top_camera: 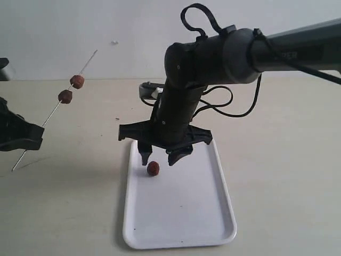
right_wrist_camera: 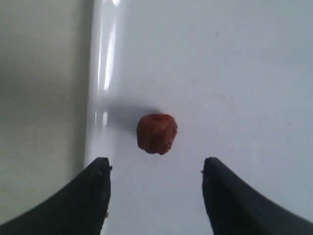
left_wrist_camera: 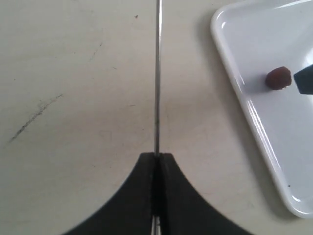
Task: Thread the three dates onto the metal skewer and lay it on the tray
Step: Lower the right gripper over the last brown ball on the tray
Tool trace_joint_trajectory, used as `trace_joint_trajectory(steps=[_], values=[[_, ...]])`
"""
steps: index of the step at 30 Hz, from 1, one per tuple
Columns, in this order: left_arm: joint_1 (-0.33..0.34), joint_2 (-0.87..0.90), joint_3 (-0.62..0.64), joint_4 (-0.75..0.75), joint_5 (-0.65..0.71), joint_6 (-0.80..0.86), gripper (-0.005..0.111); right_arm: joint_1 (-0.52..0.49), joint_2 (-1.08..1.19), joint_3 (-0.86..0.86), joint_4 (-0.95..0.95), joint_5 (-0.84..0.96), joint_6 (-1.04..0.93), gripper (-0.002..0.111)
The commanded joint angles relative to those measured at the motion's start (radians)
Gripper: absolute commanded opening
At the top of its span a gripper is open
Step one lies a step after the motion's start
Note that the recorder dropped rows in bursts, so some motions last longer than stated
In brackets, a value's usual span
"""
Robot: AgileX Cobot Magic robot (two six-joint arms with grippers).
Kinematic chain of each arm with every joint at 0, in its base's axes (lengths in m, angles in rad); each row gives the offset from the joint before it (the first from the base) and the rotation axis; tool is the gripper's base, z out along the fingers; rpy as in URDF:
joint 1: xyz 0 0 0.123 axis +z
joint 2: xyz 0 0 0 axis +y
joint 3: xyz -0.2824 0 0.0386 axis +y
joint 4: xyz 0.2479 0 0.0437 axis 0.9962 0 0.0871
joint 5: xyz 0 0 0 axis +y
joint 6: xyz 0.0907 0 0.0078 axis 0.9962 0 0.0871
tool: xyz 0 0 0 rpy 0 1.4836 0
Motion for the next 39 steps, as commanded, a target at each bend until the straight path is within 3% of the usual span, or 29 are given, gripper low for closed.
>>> trace_joint_trajectory(steps=[1,13,20,25,39], values=[[0.005,-0.010,0.002,-0.009,-0.007,-0.005,0.000,0.001,0.027,0.001,0.003,-0.014,0.020,0.059],[0.005,-0.010,0.002,-0.011,0.001,-0.005,0.000,-0.003,0.018,0.001,0.033,-0.013,0.044,0.058],[0.005,-0.010,0.002,-0.015,0.004,-0.005,0.000,0.012,0.019,-0.097,-0.169,0.049,0.139,0.059],[0.005,-0.010,0.002,-0.019,0.004,-0.005,0.000,0.012,0.054,-0.135,-0.175,0.105,0.151,0.059],[0.005,-0.010,0.002,-0.026,-0.003,-0.005,0.000,0.070,0.110,-0.138,-0.178,0.044,0.178,0.058]])
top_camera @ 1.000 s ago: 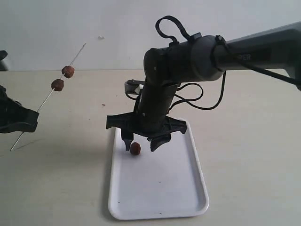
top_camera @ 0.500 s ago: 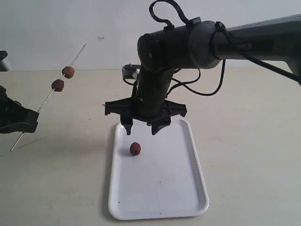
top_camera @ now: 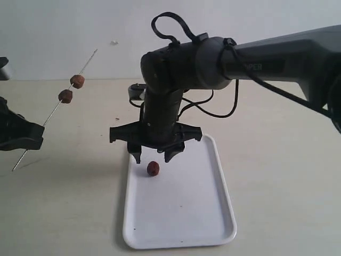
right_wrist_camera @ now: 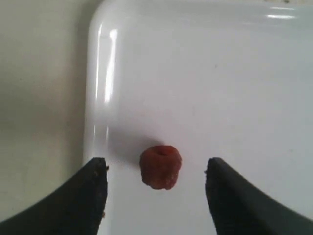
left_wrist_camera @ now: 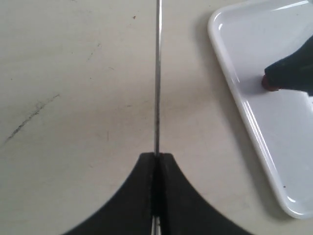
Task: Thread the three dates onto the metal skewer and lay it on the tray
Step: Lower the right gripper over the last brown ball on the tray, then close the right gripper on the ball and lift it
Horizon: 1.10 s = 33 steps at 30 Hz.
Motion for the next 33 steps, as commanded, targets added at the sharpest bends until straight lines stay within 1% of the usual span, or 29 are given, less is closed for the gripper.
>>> trace_joint_trajectory(steps=[1,7,17,23,33], values=[[0.005,-0.009,0.002,-0.014,-0.004,-0.005,0.000,0.012,0.026,-0.006,-0.012,-0.011,0.018,0.058],[0.005,-0.009,0.002,-0.014,0.005,-0.005,0.000,0.012,0.033,-0.006,-0.043,-0.029,0.052,0.057],[0.005,-0.009,0.002,-0.014,0.005,-0.003,0.000,0.012,0.053,-0.006,-0.053,-0.019,0.053,0.056],[0.005,-0.009,0.002,-0.014,0.005,-0.003,0.000,0.012,0.053,-0.006,-0.073,-0.012,0.053,0.051],[0.005,-0.009,0.002,-0.014,0.005,-0.003,0.000,0.012,0.066,-0.006,-0.089,-0.012,0.053,0.051]])
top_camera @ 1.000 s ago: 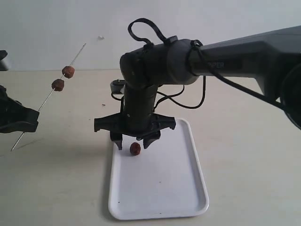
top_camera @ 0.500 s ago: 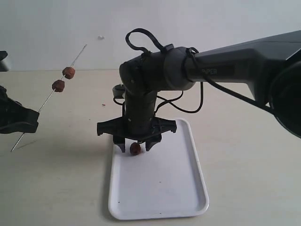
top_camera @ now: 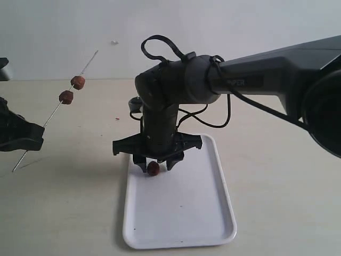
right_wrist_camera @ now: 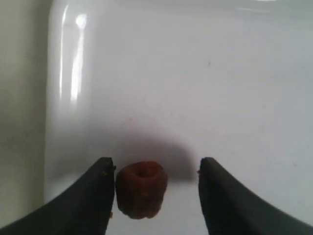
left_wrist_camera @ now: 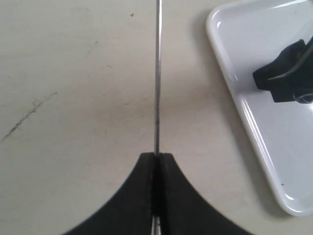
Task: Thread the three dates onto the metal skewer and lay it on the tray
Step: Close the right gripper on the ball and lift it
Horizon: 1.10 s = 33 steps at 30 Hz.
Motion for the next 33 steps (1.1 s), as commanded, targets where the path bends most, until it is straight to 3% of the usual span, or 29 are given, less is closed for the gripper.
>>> trace_joint_trajectory(steps=[1,9,19,25,33], values=[[0.005,-0.009,0.002,-0.012,-0.002,-0.003,0.000,-0.001,0.013,-0.006,-0.009,0.004,0.002,0.051],[0.005,-0.009,0.002,-0.012,0.002,-0.003,0.000,-0.001,0.017,-0.006,-0.007,0.010,0.002,0.050],[0.005,-0.009,0.002,-0.012,0.002,-0.003,0.000,-0.001,0.017,-0.006,0.004,0.008,0.002,0.025],[0.005,-0.009,0.002,-0.016,0.002,-0.003,0.000,-0.001,0.000,-0.006,0.012,0.003,0.057,0.024],[0.005,-0.009,0.002,-0.016,0.002,-0.003,0.000,-0.001,-0.107,-0.006,-0.132,0.007,0.187,0.024]])
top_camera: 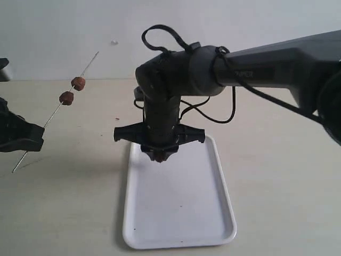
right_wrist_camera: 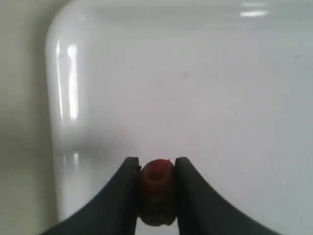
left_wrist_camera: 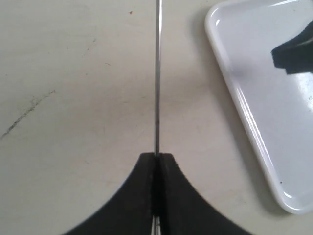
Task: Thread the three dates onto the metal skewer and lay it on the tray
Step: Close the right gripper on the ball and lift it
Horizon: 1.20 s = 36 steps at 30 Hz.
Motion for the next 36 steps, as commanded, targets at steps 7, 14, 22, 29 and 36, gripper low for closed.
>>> trace_joint_trajectory(steps=[7,14,22,29,36], values=[[0.005,-0.009,0.002,-0.013,0.030,0.001,0.000,-0.001,-0.144,-0.006,-0.119,0.118,0.214,0.024],[0.003,-0.049,0.002,-0.012,0.112,0.046,0.000,-0.041,-0.197,-0.006,-0.263,0.319,0.420,0.024],[-0.043,-0.185,0.023,-0.005,0.238,0.072,0.000,-0.143,-0.210,-0.006,-0.102,0.319,0.354,0.024],[-0.197,-0.319,0.167,0.030,0.252,0.103,0.000,-0.214,-0.214,-0.006,-0.056,0.319,0.321,0.024],[-0.297,-0.324,0.167,0.036,0.290,0.160,0.000,-0.217,-0.214,-0.006,0.085,0.256,0.321,0.024]])
